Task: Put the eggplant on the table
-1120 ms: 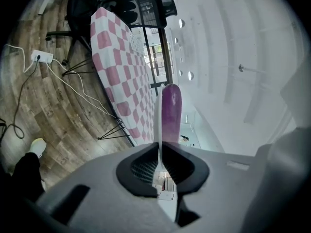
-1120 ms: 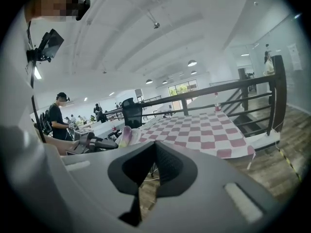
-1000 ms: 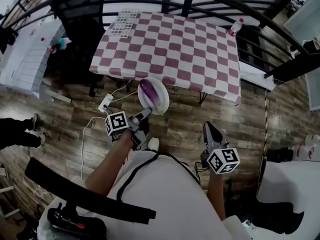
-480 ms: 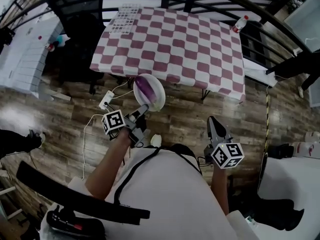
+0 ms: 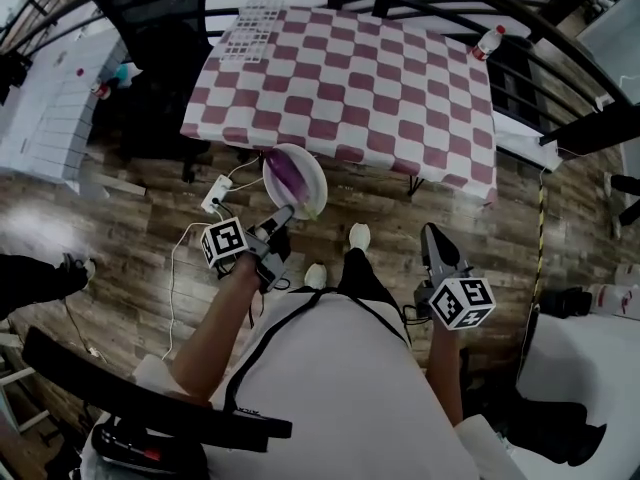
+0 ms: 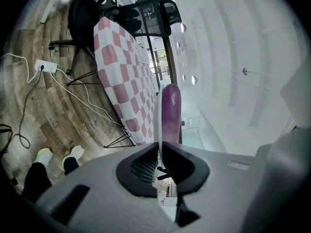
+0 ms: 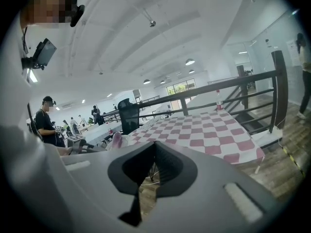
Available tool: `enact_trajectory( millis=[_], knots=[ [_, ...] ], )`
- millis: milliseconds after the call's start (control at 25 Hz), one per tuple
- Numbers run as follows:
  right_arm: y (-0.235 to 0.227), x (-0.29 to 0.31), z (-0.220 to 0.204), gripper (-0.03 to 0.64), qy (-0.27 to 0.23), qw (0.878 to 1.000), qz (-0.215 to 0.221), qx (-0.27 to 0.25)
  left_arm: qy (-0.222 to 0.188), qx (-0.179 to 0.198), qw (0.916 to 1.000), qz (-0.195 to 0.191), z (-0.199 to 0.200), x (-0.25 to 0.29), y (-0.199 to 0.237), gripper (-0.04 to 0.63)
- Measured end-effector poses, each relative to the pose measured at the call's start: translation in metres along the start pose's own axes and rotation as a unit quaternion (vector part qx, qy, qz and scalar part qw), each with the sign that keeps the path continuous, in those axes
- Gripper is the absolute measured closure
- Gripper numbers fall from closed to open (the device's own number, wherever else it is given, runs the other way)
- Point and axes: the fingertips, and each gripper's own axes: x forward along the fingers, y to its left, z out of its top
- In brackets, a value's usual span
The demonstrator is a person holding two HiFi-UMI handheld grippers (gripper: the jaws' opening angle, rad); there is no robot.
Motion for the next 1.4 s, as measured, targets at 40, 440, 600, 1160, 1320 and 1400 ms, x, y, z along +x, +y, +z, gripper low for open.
enact_trajectory(
  millis=[40, 440, 600, 1160, 1320, 1400],
  knots=[
    [-0.003, 0.004, 0.002, 0.611, 0.000, 1.000, 0.003, 0.000, -0.002, -0.001, 1.0000, 0.000, 0.001, 0.003, -0.001, 0.563],
    [-0.047, 0.056, 0.039, 0.611, 0.007, 0.999, 0.035, -0.008, -0.021, -0.004, 0.9998, -0.002, 0.022, 0.069, -0.022, 0.563],
    [-0.068, 0.075, 0.054, 0.611, 0.012, 0.999, 0.042, -0.011, -0.020, -0.001, 0.9997, -0.010, 0.029, 0.101, -0.034, 0.563],
    [-0.130, 0.126, 0.094, 0.611, 0.025, 0.996, 0.079, -0.027, -0.047, -0.002, 0.9989, -0.001, 0.050, 0.180, -0.058, 0.563],
    [-0.147, 0.137, 0.098, 0.611, 0.030, 0.995, 0.092, -0.027, -0.061, -0.005, 0.9981, 0.001, 0.051, 0.195, -0.061, 0.563],
    [-0.155, 0.141, 0.099, 0.611, 0.034, 0.994, 0.098, -0.028, -0.068, -0.008, 0.9976, 0.009, 0.050, 0.201, -0.059, 0.563]
  ],
)
